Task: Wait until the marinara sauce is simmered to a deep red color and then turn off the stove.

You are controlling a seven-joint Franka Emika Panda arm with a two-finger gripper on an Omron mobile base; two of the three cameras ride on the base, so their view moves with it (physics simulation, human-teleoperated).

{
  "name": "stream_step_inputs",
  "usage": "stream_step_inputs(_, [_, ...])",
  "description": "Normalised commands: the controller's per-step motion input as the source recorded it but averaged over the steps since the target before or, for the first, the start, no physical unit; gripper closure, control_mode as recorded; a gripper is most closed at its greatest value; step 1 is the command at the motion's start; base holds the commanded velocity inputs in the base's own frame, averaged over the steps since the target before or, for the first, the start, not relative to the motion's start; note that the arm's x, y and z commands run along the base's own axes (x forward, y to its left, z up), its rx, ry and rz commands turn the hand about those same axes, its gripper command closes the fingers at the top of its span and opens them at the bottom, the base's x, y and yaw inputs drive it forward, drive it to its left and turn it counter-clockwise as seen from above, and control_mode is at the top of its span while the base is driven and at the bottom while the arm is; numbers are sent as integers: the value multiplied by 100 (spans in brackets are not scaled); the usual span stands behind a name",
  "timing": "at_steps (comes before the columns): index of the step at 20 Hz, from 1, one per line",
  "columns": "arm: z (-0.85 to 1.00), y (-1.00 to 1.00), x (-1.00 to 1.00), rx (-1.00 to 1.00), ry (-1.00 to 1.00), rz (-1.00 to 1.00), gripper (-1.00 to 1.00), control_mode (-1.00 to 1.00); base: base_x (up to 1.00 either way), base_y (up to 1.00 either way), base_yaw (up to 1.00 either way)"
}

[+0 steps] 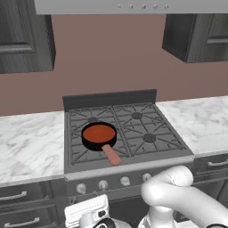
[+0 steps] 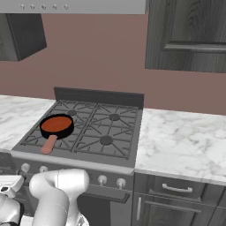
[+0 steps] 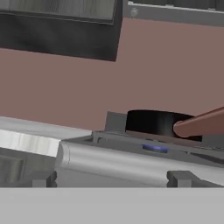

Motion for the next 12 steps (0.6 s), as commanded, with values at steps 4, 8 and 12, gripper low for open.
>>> stream_step_inputs(4, [-2,0,20,3,0,0,-100,-100,0,0,0])
stream_step_inputs(8, [0,0,16,6,0,0,-100,-100,0,0,0])
stream_step_inputs(12, [-4,0,12,8,4,0,-100,-100,0,0,0])
